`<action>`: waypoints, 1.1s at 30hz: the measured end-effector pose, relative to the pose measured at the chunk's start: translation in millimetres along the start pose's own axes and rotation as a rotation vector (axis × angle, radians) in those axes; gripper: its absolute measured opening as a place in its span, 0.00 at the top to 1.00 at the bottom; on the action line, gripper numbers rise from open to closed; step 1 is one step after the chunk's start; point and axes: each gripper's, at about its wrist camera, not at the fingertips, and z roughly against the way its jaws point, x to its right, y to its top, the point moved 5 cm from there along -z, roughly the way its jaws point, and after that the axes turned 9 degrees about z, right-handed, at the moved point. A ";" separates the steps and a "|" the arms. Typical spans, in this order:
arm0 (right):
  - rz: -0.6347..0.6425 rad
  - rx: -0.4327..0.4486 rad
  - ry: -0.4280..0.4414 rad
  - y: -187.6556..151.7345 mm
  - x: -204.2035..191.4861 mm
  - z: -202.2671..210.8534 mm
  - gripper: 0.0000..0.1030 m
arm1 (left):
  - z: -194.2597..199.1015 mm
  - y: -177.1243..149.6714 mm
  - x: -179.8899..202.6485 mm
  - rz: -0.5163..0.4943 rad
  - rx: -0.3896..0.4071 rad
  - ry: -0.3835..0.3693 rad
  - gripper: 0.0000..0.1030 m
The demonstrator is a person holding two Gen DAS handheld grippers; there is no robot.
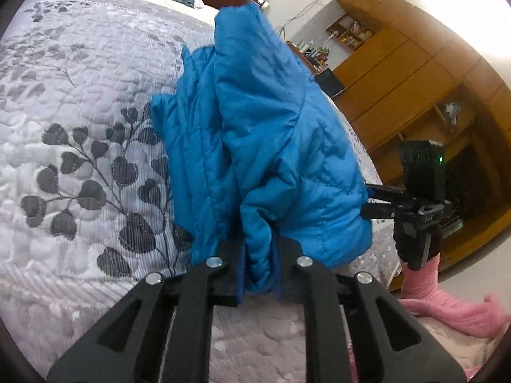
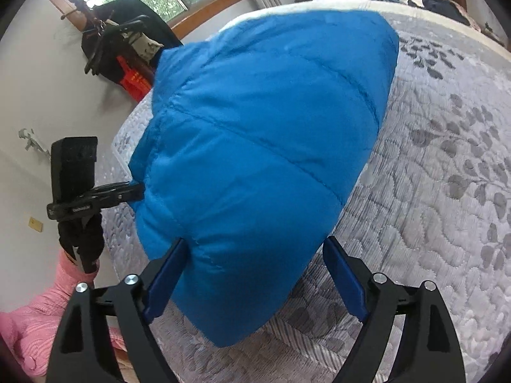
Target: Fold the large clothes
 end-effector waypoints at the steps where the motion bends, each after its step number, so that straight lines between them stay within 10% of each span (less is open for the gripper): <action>1: 0.006 0.009 -0.012 -0.4 -0.5 4.9 0.17 | 8.1 0.5 5.5 -0.017 0.019 0.013 0.80; 9: 0.020 0.033 -0.037 -8.1 -6.1 17.9 0.17 | 36.2 15.3 51.3 -0.161 0.165 0.114 0.66; 25: -0.020 0.045 0.036 -2.4 6.1 8.7 0.16 | 3.5 26.4 13.9 -0.099 0.060 0.151 0.62; 29: -0.104 0.098 0.121 2.7 25.8 20.3 0.11 | 14.7 39.8 27.4 -0.091 0.068 0.095 0.31; 33: -0.188 0.126 0.186 6.5 50.4 19.7 0.07 | 20.1 59.4 34.9 -0.121 0.130 0.173 0.24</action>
